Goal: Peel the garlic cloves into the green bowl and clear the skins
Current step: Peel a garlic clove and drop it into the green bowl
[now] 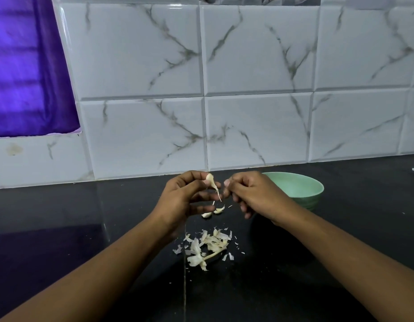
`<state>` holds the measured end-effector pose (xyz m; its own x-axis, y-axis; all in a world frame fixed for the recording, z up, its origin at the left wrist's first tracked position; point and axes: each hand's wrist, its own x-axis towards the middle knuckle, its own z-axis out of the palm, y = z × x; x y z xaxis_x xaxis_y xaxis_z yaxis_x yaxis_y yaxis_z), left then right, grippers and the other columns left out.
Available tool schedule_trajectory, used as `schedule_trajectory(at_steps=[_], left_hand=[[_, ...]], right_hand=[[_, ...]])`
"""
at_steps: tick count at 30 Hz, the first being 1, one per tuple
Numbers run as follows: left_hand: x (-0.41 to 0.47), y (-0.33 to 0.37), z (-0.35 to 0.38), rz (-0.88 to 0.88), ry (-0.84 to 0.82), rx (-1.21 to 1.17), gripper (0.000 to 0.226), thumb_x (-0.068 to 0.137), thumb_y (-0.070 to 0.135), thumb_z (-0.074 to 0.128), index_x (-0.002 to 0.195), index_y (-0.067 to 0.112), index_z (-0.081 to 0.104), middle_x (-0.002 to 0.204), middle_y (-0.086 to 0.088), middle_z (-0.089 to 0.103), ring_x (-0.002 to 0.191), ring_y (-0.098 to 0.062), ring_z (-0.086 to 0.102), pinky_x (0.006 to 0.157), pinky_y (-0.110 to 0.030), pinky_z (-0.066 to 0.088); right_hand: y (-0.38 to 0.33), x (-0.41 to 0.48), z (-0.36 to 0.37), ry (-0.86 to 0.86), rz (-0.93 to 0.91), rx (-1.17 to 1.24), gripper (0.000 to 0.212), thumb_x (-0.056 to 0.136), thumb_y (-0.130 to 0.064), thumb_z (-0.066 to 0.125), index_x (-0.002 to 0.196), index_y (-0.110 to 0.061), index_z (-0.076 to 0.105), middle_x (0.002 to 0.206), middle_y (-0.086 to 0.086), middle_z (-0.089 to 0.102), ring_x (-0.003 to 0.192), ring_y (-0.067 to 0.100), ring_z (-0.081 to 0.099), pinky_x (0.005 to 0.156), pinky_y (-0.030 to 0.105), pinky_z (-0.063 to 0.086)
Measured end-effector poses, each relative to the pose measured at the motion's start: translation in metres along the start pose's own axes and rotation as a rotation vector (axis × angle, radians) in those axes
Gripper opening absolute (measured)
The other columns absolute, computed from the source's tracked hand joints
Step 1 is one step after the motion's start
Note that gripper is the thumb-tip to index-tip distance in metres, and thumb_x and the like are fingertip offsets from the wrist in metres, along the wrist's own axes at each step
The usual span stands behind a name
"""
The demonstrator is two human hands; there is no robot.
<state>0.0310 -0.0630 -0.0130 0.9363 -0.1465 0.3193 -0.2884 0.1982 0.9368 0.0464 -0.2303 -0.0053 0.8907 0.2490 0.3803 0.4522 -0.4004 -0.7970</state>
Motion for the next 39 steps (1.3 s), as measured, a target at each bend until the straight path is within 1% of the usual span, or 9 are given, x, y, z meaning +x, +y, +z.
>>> schedule_trajectory(at_steps=[4,8,10,14,17,21,26,31,39], left_hand=[[0.000,0.000,-0.002,-0.029,-0.013,0.088,0.011,0.090,0.007,0.057,0.095,0.010,0.067,0.084,-0.007,0.070,0.063,-0.014,0.067,0.054,-0.024,0.053],[-0.002,-0.002,-0.002,-0.039,-0.024,0.159,0.014,0.089,0.010,0.060,0.097,0.012,0.072,0.083,-0.005,0.070,0.065,-0.014,0.066,0.057,-0.026,0.053],[-0.002,-0.002,-0.001,-0.032,-0.017,0.177,0.014,0.089,0.011,0.061,0.095,0.011,0.073,0.080,-0.005,0.069,0.063,-0.014,0.066,0.058,-0.027,0.053],[-0.002,-0.001,0.001,-0.029,-0.005,0.195,0.014,0.089,0.010,0.060,0.094,0.006,0.072,0.075,-0.003,0.068,0.058,-0.011,0.064,0.054,-0.024,0.053],[-0.001,0.000,0.002,-0.041,0.004,0.181,0.013,0.089,0.008,0.059,0.090,0.005,0.072,0.072,-0.003,0.068,0.056,-0.010,0.063,0.053,-0.021,0.052],[0.000,0.001,0.002,-0.055,0.010,0.161,0.013,0.088,0.007,0.059,0.087,0.007,0.072,0.071,-0.005,0.069,0.056,-0.010,0.063,0.051,-0.019,0.051],[0.000,0.000,0.001,-0.058,0.041,0.186,0.012,0.087,0.005,0.061,0.089,0.001,0.072,0.068,-0.007,0.070,0.060,-0.010,0.066,0.055,-0.017,0.052],[-0.001,0.001,0.005,-0.106,0.061,0.181,0.013,0.087,0.001,0.060,0.080,0.000,0.071,0.067,-0.011,0.069,0.055,-0.011,0.066,0.054,-0.018,0.052],[-0.001,0.003,0.002,-0.197,-0.030,0.245,0.017,0.088,0.002,0.059,0.078,0.005,0.071,0.067,-0.010,0.070,0.059,-0.011,0.066,0.059,-0.020,0.054]], right_hand=[[0.001,0.000,-0.007,0.056,-0.118,0.049,0.015,0.080,-0.012,0.074,0.068,-0.013,0.065,0.051,-0.003,0.058,0.047,0.011,0.057,0.048,0.026,0.049],[-0.001,-0.002,-0.006,0.096,-0.225,0.076,0.011,0.080,-0.003,0.072,0.079,-0.012,0.065,0.068,0.010,0.067,0.059,0.018,0.067,0.054,0.032,0.056],[-0.001,-0.002,-0.005,0.115,-0.265,0.026,0.009,0.082,-0.005,0.071,0.083,-0.013,0.068,0.073,0.009,0.070,0.064,0.017,0.069,0.059,0.033,0.057],[0.003,0.000,-0.007,0.129,-0.322,-0.151,0.006,0.081,-0.010,0.072,0.084,-0.015,0.073,0.069,0.002,0.071,0.065,0.010,0.069,0.066,0.032,0.057],[0.005,0.003,-0.009,0.120,-0.416,-0.319,0.008,0.081,-0.013,0.072,0.088,-0.014,0.075,0.071,-0.001,0.072,0.067,0.008,0.068,0.069,0.026,0.054],[0.007,0.004,-0.010,0.150,-0.562,-0.446,0.013,0.079,-0.019,0.070,0.088,-0.012,0.076,0.073,0.000,0.073,0.064,0.009,0.065,0.063,0.020,0.051],[0.008,0.005,-0.007,0.184,-0.686,-0.586,0.024,0.079,-0.029,0.057,0.079,-0.012,0.074,0.066,-0.002,0.069,0.056,0.014,0.063,0.052,0.032,0.053],[0.008,0.004,0.002,0.294,-0.818,-0.842,0.028,0.076,-0.029,0.045,0.062,-0.013,0.062,0.053,0.000,0.054,0.041,0.021,0.052,0.036,0.022,0.039],[0.010,0.003,0.004,0.265,-0.843,-0.918,0.020,0.073,-0.027,0.044,0.064,-0.013,0.055,0.057,-0.001,0.051,0.043,0.020,0.050,0.037,0.021,0.035]])
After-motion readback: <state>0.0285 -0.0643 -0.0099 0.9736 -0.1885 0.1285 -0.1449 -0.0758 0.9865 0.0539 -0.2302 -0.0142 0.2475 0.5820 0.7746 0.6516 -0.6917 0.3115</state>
